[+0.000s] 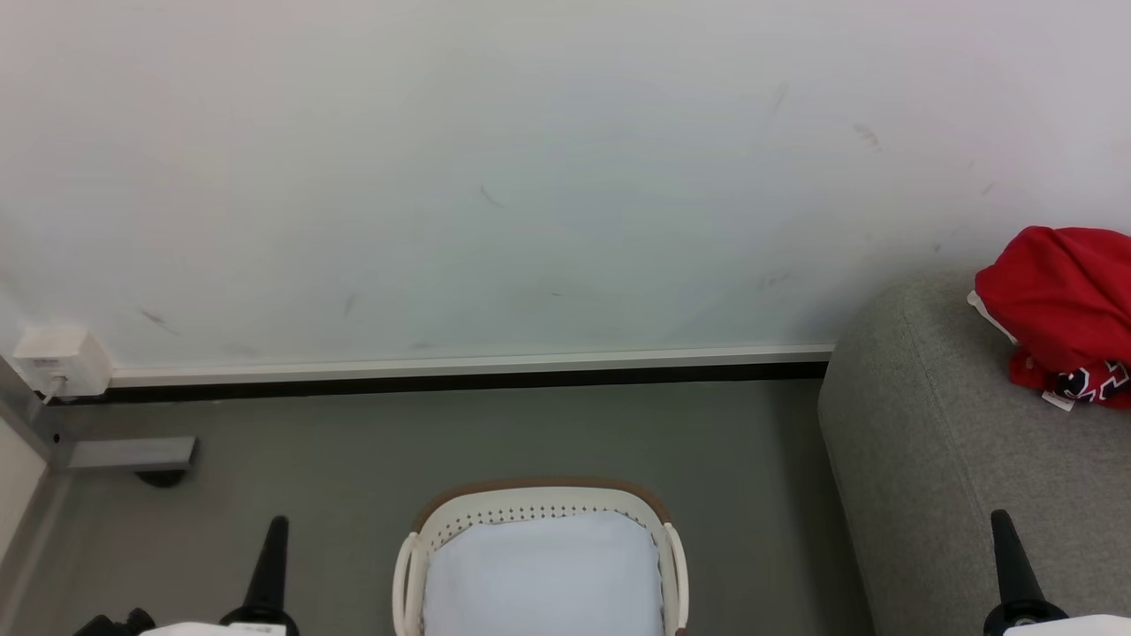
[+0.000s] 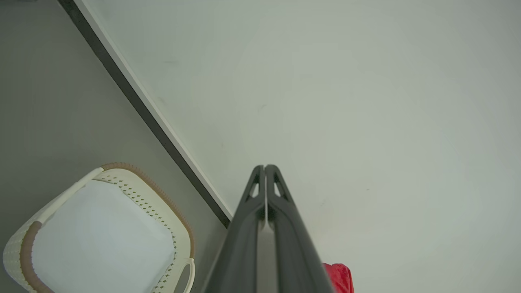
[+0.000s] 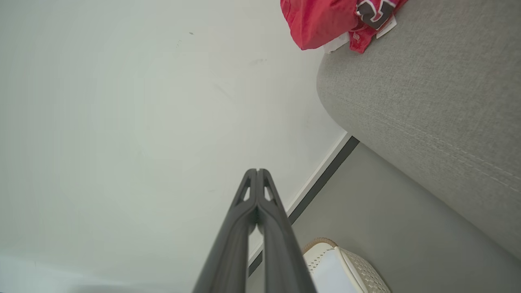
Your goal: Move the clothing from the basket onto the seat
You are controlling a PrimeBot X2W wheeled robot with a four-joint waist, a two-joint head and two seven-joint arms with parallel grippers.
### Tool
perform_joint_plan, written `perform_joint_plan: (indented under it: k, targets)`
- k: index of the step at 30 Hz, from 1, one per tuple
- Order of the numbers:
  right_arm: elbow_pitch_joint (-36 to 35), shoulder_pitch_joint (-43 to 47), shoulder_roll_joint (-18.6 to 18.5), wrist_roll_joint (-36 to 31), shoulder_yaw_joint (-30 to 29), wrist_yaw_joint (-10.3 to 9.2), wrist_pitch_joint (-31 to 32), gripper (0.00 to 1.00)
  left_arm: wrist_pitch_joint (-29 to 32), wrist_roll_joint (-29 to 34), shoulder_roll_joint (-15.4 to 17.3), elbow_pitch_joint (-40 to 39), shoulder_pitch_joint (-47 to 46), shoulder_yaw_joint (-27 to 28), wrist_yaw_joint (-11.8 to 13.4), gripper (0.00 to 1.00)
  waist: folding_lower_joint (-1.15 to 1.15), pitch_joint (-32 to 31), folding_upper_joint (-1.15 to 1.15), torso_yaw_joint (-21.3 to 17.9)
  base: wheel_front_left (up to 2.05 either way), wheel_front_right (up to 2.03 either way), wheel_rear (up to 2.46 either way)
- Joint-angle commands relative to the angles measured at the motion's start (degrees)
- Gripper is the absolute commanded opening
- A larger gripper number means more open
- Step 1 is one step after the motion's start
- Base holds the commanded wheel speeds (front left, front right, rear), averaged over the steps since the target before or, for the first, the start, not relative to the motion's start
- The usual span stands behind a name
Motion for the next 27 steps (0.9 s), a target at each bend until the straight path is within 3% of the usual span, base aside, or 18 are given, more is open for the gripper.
perform_joint_plan:
  k: [1, 27]
  targets:
    - [-0.54, -1.44, -0.66, 1.77, -0.42, -0.08, 0.45, 0.0, 0.59, -1.81, 0.26, -0.59, -1.16, 0.39, 0.04, 0.0, 0.0, 0.03, 0.0, 0.0, 0.0, 0.0, 0.0]
    - [-0.85, -2.86, -0.76, 14.21, -1.36, -0.11, 3.85, 0.0, 3.93, -14.39, 0.18, -0.93, -2.73, 0.9, 0.06, 0.0, 0.0, 0.51, 0.0, -0.05, 0.0, 0.0, 0.0]
